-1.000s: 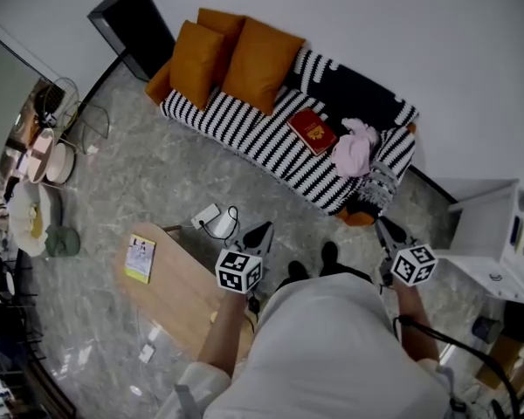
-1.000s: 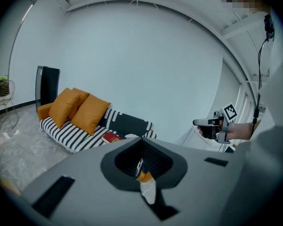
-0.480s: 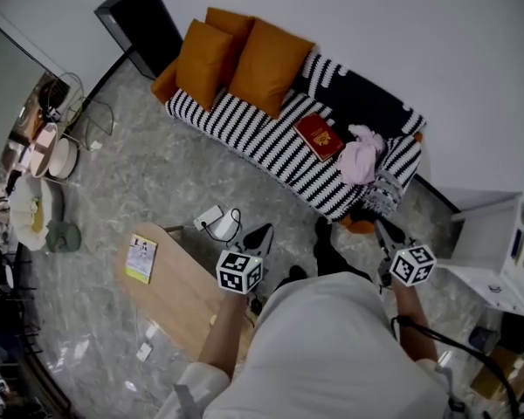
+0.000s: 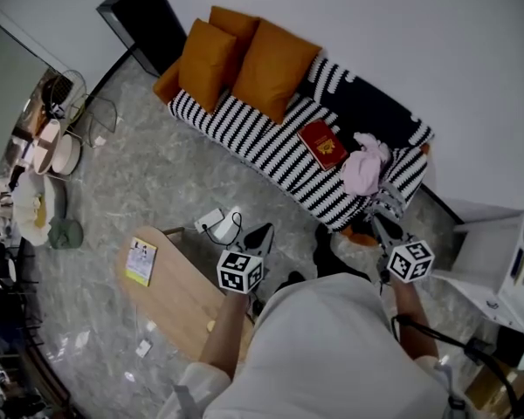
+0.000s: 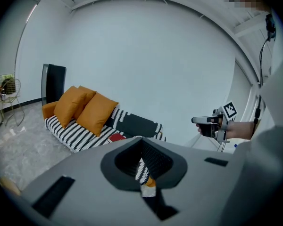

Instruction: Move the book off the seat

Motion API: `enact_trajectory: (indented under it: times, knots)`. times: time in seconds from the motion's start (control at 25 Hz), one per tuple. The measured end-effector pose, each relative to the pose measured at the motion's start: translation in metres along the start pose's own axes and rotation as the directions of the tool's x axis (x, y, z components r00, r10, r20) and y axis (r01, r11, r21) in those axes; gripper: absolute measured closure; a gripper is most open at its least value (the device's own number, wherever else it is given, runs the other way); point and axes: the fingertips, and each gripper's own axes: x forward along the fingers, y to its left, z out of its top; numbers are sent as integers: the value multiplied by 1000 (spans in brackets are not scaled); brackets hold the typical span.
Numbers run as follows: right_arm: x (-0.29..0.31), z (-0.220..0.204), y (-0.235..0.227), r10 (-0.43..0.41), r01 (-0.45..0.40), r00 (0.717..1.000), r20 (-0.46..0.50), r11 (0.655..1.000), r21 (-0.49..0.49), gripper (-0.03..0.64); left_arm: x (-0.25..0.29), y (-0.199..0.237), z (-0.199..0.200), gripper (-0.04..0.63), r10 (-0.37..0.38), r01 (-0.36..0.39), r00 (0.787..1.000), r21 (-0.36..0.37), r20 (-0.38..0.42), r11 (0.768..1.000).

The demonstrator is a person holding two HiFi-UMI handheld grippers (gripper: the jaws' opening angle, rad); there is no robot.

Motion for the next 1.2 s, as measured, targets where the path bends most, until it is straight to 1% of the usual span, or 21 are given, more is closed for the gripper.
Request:
enact_trajectory:
  times: [0.64, 0.88, 1.2]
  knots:
    - [76, 46, -85, 45, -46, 995, -87, 999, -12, 568, 103, 14, 48, 594, 29, -30, 999, -36, -31, 999]
    - [106, 50, -118, 82, -87, 986, -143, 996, -34, 568, 146, 19, 62, 594, 47, -50, 997, -42, -53, 998]
    - [135, 50, -152, 125, -135, 970, -210, 990, -37, 568, 189, 19, 68, 594, 72, -79, 993, -72, -90, 994]
